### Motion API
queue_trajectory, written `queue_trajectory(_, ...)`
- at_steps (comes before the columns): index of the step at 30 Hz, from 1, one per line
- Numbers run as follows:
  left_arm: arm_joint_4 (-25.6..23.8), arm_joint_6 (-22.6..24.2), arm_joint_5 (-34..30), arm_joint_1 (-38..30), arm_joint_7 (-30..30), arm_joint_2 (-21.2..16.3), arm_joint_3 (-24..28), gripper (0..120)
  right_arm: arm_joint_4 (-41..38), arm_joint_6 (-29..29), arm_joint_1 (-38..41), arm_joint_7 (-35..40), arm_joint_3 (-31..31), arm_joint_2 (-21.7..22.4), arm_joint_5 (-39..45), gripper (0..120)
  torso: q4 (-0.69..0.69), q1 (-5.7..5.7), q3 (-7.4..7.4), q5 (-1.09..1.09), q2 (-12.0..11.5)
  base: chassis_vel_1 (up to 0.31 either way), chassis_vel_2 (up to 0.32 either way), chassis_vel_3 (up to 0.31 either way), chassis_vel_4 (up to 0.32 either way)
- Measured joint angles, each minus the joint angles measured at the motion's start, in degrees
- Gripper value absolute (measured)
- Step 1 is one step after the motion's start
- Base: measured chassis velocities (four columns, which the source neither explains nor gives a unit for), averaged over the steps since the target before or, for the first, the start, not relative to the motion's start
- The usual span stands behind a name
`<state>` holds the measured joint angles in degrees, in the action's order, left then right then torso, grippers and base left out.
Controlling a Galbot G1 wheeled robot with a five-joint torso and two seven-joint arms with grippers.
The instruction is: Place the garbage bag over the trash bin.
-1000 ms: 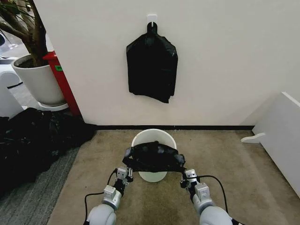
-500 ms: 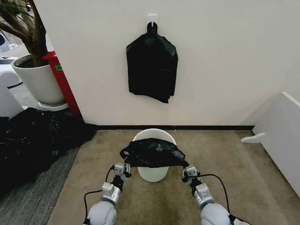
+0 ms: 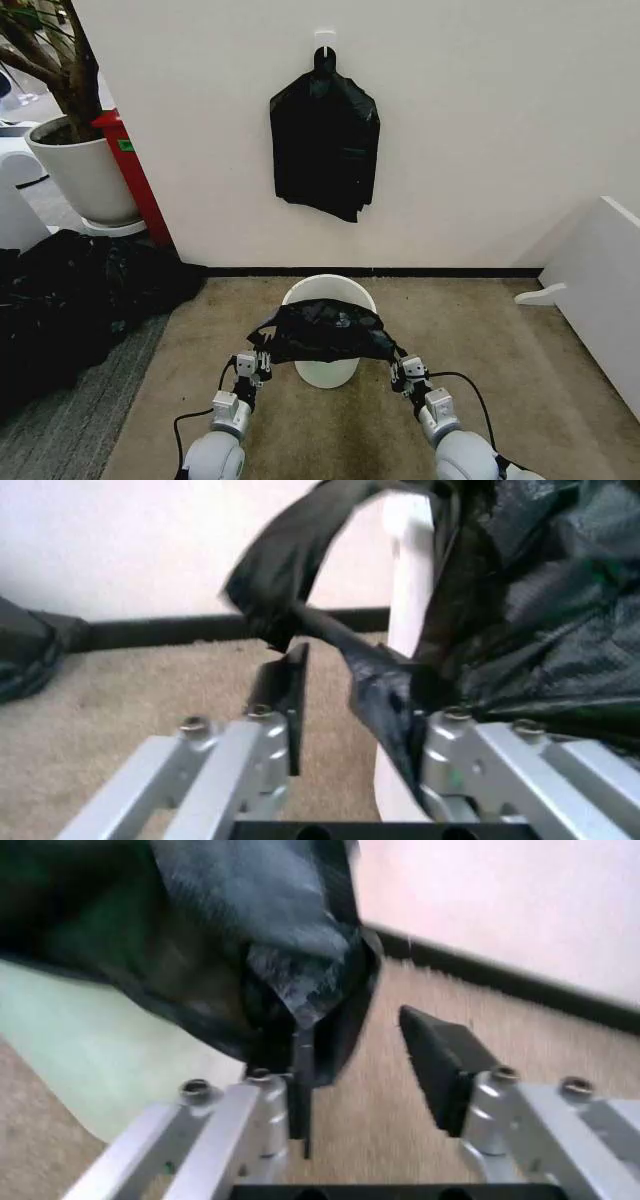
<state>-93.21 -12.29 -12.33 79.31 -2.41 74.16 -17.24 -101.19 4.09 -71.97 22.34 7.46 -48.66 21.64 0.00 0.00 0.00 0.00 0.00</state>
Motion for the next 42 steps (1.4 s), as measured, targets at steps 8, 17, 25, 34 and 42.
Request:
queue_trajectory(8, -6.99, -0.63, 1.59, 3.78, 1.03, -3.87, -4.67, 65, -4.85, 9.97, -4.33, -2.94, -0.25, 5.1, -13.19, 65, 0.0, 0.0, 0.0, -0.01, 0.0, 0.0, 0.0, 0.0, 0.0)
queue_trajectory(17, -11.65, -4.57, -2.2, 7.58, 5.08, -7.9, -9.07, 95, -10.17, 15.87, -7.68, -1.52, -1.82, 7.85, -17.32, 97, 0.0, 0.0, -0.01, -0.02, 0.0, 0.0, 0.0, 0.0, 0.0)
queue_trajectory(25, -15.2, -7.62, -8.88, 6.83, 8.9, -6.95, -9.25, 100, -13.17, 13.8, -2.68, -8.29, -7.22, 5.74, -2.51, 100, 0.0, 0.0, 0.0, -0.01, 0.0, 0.0, 0.0, 0.0, 0.0)
queue_trajectory(34, -17.98, -6.14, -10.56, 6.79, 8.32, -7.36, -10.05, 100, -7.01, -17.1, 16.26, -18.91, -7.41, -0.47, 20.58, 100, 0.01, 0.0, 0.01, 0.0, 0.0, 0.0, 0.0, 0.0, 0.0)
queue_trajectory(42, -18.7, -6.46, -10.27, 8.22, 7.28, -6.9, -10.28, 100, 8.75, -25.1, 30.46, -35.33, -5.14, -6.96, 14.1, 100, 0.02, 0.0, 0.01, -0.02, 0.0, 0.0, 0.0, 0.0, 0.0)
